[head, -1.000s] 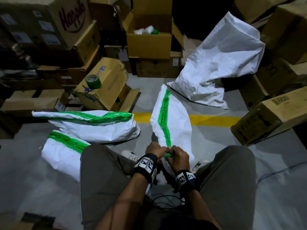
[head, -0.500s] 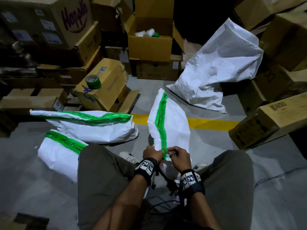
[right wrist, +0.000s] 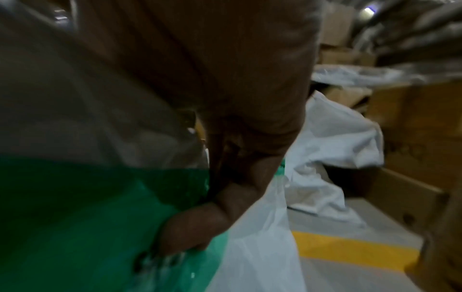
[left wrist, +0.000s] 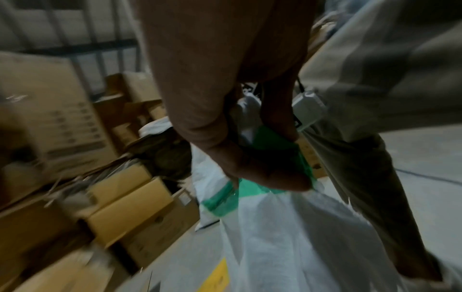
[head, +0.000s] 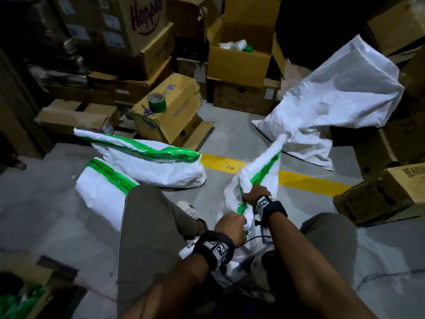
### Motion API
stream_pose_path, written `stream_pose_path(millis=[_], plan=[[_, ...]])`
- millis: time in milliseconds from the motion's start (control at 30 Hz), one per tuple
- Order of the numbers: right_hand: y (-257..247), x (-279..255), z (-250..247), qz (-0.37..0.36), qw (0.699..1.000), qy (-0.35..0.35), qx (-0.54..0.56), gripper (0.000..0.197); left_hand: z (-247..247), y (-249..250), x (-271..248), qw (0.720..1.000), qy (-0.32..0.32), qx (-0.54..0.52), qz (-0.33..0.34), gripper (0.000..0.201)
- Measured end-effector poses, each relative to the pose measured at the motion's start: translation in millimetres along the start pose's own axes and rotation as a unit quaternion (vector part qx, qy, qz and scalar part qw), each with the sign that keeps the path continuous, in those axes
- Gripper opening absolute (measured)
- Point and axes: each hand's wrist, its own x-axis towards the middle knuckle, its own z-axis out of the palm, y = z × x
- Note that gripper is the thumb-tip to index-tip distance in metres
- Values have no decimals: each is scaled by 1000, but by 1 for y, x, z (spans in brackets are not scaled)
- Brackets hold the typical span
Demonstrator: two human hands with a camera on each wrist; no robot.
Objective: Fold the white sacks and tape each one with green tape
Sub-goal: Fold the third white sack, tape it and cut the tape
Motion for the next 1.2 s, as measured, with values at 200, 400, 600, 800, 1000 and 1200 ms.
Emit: stream_pose_path(millis=[200,400,600,800,1000,1200], plan=[[-4,-5,-7,-9,995,65,72,47,-11,-26,-5,996,32,-68,-47,46],[11,-17,21,-8,988,82,132,32,3,-30,-18,994,19,-85,-68,50],[5,-29,14,-21,968,172,182,25,0,-34,-19,988,64,-103,-92,53],[2,-34,11,-33,956,203,211,21,-7,-29,-20,986,87,-108,-96,51],[-7,-48,26,-40,961,168,216,25,15,-46,-31,983,73,-117,-120,59],[-12,-59,29,-42,964,151,214,28,25,-49,-43,978,87,-135,-130,60]])
